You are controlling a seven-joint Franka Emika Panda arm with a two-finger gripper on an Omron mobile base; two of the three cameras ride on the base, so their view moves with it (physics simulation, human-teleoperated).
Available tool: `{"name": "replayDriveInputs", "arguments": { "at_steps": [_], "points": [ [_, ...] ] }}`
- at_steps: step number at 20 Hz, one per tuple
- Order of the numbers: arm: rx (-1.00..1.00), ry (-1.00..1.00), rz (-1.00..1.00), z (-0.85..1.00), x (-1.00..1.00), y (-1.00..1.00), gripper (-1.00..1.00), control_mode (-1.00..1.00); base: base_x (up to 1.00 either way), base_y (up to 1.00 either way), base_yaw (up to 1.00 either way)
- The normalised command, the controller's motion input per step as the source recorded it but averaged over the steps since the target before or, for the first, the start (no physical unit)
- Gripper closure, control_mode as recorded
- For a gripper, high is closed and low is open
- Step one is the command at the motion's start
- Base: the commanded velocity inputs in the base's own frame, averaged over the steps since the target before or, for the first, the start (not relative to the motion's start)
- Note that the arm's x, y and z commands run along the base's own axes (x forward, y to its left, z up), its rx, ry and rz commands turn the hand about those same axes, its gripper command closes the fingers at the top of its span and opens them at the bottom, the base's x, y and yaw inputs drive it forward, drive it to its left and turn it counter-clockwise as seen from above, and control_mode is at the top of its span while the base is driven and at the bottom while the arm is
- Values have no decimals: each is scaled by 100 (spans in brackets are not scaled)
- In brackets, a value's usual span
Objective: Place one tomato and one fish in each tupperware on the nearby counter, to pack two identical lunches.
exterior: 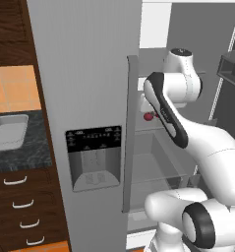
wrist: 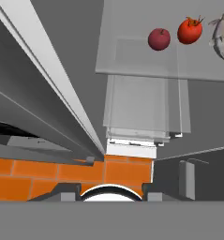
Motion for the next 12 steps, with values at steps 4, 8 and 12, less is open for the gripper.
{"name": "replayDriveInputs", "arguments": {
  "at_steps": [4,8,12],
  "points": [
    [0,-5,0,0,-2,-43,-100,-100,0,0,0],
    [-1,-19,-1,-2,0,-89,-100,-100,0,0,0],
    [-4,-17,-3,-1,11,-65,-100,-100,0,0,0]
  ]
}}
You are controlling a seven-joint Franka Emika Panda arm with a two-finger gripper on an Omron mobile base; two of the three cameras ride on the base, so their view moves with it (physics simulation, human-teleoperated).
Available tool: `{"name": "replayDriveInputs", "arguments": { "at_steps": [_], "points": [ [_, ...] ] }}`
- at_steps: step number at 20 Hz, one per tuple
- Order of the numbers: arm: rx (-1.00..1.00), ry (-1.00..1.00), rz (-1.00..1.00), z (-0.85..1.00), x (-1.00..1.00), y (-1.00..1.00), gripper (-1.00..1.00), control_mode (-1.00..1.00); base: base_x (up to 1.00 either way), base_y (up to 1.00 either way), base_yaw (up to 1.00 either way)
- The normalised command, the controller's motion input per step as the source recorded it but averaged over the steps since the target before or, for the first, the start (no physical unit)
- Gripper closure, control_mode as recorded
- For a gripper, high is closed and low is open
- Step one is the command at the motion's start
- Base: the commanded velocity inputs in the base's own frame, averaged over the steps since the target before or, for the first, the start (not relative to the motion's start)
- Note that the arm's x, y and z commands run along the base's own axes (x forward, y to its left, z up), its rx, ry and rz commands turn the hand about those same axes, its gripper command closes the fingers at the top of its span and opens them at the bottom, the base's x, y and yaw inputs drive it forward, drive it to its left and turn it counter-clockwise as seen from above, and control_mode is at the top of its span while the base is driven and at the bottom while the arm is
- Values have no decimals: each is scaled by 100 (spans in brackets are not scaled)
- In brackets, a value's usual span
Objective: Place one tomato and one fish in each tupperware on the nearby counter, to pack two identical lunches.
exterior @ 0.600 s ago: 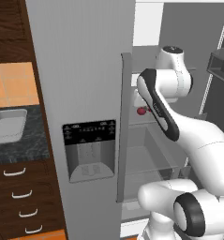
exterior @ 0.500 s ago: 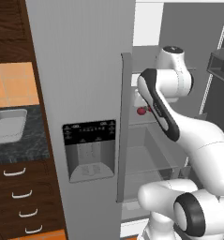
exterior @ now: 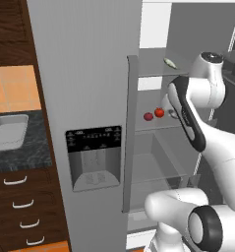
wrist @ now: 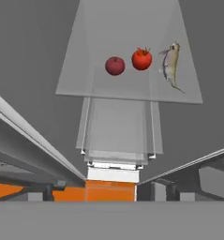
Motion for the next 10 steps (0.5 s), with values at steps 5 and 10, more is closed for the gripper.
{"name": "replayDriveInputs", "arguments": {
  "at_steps": [5,10],
  "points": [
    [-1,-4,0,-17,47,-8,-100,-100,0,0,0],
    [0,-1,-3,-26,54,-36,-100,-100,0,0,0]
  ]
}}
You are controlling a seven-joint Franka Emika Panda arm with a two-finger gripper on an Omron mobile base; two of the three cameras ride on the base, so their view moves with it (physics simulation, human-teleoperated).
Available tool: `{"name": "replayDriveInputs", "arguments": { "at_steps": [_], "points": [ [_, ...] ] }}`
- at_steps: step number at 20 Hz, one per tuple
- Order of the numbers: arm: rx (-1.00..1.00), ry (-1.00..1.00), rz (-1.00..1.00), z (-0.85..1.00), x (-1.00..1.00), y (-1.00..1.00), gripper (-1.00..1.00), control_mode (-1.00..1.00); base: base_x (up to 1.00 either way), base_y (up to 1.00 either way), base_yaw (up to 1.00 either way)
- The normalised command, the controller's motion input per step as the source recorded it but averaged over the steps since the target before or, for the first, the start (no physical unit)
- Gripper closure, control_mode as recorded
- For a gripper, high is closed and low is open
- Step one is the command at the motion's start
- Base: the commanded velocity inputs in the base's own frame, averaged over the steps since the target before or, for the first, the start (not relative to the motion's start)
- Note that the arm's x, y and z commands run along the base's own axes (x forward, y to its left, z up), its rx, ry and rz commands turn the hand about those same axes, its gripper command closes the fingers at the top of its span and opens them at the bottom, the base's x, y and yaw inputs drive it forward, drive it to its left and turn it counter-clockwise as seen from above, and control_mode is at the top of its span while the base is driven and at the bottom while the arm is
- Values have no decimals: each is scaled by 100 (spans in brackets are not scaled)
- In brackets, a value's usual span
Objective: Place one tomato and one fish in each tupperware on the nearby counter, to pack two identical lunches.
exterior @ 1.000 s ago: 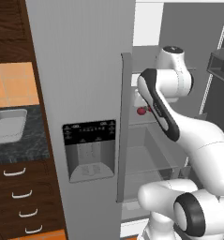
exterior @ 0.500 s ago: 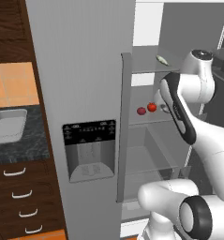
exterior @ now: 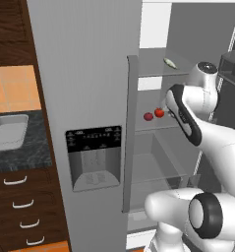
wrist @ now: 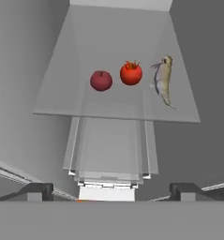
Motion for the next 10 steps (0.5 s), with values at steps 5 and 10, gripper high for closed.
{"name": "replayDriveInputs", "arguments": {
  "at_steps": [5,10],
  "points": [
    [3,3,-20,-11,74,-8,-100,-100,0,0,0],
    [0,4,-17,-39,62,-15,-100,-100,0,0,0]
  ]
}}
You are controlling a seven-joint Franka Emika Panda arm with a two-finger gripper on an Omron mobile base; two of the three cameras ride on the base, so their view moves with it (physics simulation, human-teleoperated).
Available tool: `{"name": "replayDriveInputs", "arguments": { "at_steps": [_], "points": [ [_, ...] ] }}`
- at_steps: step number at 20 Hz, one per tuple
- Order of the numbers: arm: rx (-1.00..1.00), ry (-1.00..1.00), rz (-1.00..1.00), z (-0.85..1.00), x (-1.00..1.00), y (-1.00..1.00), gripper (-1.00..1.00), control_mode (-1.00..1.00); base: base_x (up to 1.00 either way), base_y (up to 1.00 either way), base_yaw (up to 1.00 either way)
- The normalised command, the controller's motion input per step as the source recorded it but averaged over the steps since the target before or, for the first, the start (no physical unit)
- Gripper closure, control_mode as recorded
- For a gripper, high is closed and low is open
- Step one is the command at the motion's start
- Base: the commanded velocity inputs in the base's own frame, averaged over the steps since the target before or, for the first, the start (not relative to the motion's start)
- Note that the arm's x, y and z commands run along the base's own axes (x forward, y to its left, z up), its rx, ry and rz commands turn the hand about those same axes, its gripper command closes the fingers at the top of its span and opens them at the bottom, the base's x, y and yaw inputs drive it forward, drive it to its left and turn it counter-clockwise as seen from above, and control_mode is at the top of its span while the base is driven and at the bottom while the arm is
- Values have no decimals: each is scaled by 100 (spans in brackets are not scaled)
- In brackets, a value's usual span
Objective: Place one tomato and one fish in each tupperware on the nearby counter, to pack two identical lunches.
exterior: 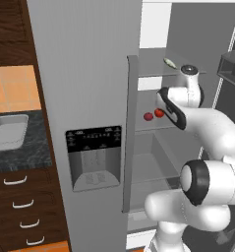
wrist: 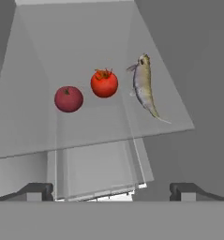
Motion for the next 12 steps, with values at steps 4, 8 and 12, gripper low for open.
{"name": "replayDriveInputs", "arguments": {
  "at_steps": [4,8,12],
  "points": [
    [0,8,-7,-52,44,-31,-100,-100,0,0,0],
    [4,2,-3,-35,51,-34,-100,-100,0,0,0],
    [12,-4,0,-26,61,-10,-100,-100,0,0,0]
  ]
}}
